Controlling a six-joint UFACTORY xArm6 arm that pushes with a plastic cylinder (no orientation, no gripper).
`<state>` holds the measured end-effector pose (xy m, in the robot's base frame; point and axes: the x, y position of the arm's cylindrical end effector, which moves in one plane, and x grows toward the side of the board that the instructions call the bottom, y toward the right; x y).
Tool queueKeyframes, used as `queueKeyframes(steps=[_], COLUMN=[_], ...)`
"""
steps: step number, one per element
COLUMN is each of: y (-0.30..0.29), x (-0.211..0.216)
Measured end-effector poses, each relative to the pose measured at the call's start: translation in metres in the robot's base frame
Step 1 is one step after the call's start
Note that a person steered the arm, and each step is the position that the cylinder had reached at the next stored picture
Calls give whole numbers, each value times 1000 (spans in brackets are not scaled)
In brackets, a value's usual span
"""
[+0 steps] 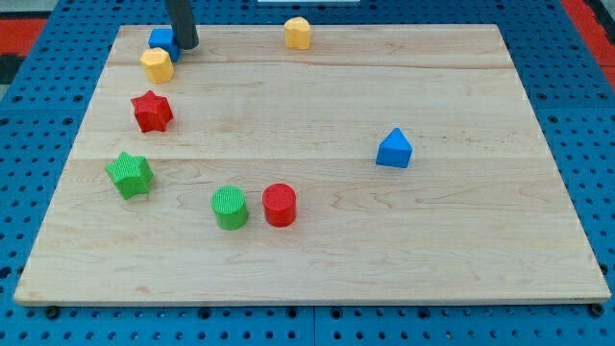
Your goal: Push the green star to the right side of the board
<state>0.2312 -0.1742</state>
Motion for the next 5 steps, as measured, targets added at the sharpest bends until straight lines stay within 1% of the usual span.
queueKeyframes(steps=[2,4,5], y=[0,28,68], x=[-6,27,60])
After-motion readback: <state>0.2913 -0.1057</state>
